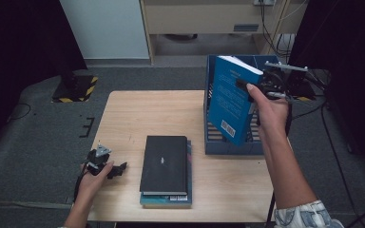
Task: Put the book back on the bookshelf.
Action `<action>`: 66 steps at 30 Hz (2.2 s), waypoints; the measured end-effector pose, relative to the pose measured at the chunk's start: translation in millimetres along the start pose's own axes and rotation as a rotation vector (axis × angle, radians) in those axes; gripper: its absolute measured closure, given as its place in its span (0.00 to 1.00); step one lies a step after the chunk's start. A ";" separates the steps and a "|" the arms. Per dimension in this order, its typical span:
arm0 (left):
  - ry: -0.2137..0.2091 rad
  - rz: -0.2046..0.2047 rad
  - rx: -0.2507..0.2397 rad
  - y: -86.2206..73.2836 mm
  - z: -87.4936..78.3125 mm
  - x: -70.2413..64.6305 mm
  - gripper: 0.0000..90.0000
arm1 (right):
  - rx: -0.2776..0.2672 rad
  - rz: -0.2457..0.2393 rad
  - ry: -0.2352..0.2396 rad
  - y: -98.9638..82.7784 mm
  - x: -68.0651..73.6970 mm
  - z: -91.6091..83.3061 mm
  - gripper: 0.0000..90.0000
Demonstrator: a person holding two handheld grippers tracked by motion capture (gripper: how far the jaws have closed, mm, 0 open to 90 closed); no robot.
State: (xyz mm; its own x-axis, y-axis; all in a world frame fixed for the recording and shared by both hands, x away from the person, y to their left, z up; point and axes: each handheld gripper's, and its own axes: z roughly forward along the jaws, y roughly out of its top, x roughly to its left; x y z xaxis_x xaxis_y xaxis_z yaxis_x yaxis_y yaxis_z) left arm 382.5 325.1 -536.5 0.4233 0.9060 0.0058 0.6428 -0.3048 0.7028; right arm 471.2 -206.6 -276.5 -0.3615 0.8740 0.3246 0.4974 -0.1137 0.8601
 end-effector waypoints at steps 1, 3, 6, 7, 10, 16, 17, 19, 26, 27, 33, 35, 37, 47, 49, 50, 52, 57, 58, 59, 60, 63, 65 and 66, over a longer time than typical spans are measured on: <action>0.000 0.000 0.000 0.0 0.0 0.1 0.02 | -0.002 -0.001 -0.006 0.9 -0.1 0.6 0.67; -0.001 0.001 0.001 0.1 0.0 0.1 0.02 | -0.009 -0.001 -0.015 2.5 -0.2 1.1 0.67; 0.000 0.001 0.001 0.1 0.0 0.0 0.02 | -0.019 0.005 -0.022 4.0 -0.1 2.3 0.67; 0.000 0.001 0.001 0.1 0.0 0.0 0.02 | -0.024 0.006 -0.024 4.0 0.2 3.0 0.67; -0.001 0.002 0.001 -0.1 -0.1 0.0 0.02 | -0.035 0.018 -0.031 3.5 1.3 6.4 0.67; -0.003 0.004 0.001 -0.2 -0.3 0.1 0.02 | -0.064 0.029 -0.042 3.0 3.8 13.8 0.67; -0.003 0.004 0.000 -0.3 -0.3 0.1 0.02 | -0.066 0.035 -0.045 3.2 3.9 14.4 0.67; -0.004 0.004 0.000 -0.3 -0.3 0.2 0.02 | -0.073 0.040 -0.047 3.1 3.1 15.6 0.67; -0.005 0.003 -0.002 -0.4 -0.3 0.1 0.02 | -0.075 0.042 -0.061 2.2 2.0 16.4 0.67; -0.005 0.003 -0.002 -0.4 -0.3 0.1 0.02 | -0.073 0.043 -0.059 2.2 1.6 16.2 0.67; -0.005 0.003 -0.001 -0.4 -0.3 0.0 0.02 | -0.063 0.039 -0.063 2.1 -0.3 13.2 0.67; -0.004 0.005 0.001 -0.4 -0.4 0.2 0.02 | -0.066 0.041 -0.067 2.4 -1.0 13.6 0.67; -0.004 0.003 -0.001 -0.4 -0.3 0.0 0.02 | -0.071 0.041 -0.074 2.5 -0.9 15.5 0.67; -0.007 0.005 -0.001 -0.4 -0.4 0.3 0.02 | -0.092 0.042 -0.090 4.5 4.8 30.9 0.67; -0.007 0.005 -0.001 -0.4 -0.4 0.3 0.02 | -0.094 0.033 -0.101 4.7 6.3 34.4 0.67; -0.006 0.005 -0.001 -0.4 -0.3 0.2 0.02 | -0.096 0.031 -0.103 4.4 6.2 36.3 0.67; -0.006 0.007 0.001 -0.4 -0.4 0.4 0.02 | -0.101 0.032 -0.116 3.4 6.2 40.0 0.67; -0.006 0.008 0.002 -0.1 -0.2 0.4 0.02 | -0.105 0.026 -0.141 1.0 6.1 49.8 0.67; -0.006 0.008 0.002 -0.1 -0.2 0.4 0.01 | -0.104 0.025 -0.142 0.7 6.0 51.3 0.67; -0.007 0.008 0.002 0.0 -0.1 0.5 0.01 | -0.106 0.027 -0.145 0.2 5.8 52.7 0.67; -0.007 0.008 0.002 0.0 -0.1 0.5 0.01 | -0.106 0.028 -0.147 -0.2 6.1 54.0 0.67; -0.006 0.008 0.003 0.2 0.0 0.5 0.01 | -0.107 0.031 -0.150 -1.4 7.1 57.7 0.67; -0.006 0.008 0.002 0.0 0.0 0.4 0.01 | -0.109 0.032 -0.150 -2.4 7.9 59.5 0.67; -0.006 0.008 0.002 0.1 0.0 0.4 0.01 | -0.109 0.030 -0.150 -3.0 8.3 60.5 0.67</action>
State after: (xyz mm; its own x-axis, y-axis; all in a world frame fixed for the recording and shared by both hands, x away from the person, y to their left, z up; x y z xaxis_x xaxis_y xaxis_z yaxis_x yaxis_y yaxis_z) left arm 382.7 325.4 -536.5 0.4325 0.9016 0.0070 0.6405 -0.3127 0.7015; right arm 514.3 -170.4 -300.2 -0.2222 0.9291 0.2955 0.4149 -0.1842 0.8910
